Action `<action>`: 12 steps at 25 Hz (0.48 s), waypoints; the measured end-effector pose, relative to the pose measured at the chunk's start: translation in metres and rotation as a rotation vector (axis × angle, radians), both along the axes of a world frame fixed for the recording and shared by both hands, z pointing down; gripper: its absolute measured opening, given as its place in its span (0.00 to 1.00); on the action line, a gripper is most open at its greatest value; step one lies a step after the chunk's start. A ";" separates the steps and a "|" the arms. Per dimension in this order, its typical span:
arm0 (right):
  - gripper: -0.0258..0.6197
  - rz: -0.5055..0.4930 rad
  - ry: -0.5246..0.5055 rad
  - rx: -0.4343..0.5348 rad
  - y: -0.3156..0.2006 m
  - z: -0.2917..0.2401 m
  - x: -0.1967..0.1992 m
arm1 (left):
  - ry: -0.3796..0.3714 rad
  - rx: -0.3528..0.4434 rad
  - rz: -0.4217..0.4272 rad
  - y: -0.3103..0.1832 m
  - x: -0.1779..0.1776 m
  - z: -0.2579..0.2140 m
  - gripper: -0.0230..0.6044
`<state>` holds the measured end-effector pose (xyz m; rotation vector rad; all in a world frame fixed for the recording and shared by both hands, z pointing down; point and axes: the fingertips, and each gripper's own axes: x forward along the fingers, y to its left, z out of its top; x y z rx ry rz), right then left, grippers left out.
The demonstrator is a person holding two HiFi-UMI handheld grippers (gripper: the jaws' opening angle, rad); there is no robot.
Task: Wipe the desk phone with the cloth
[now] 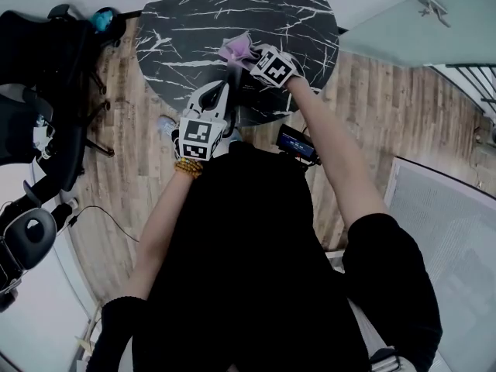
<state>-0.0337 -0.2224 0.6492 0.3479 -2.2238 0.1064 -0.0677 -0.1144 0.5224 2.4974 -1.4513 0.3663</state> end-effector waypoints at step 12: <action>0.13 0.004 0.001 -0.007 0.006 0.004 -0.001 | -0.003 -0.007 -0.011 0.000 -0.004 0.003 0.06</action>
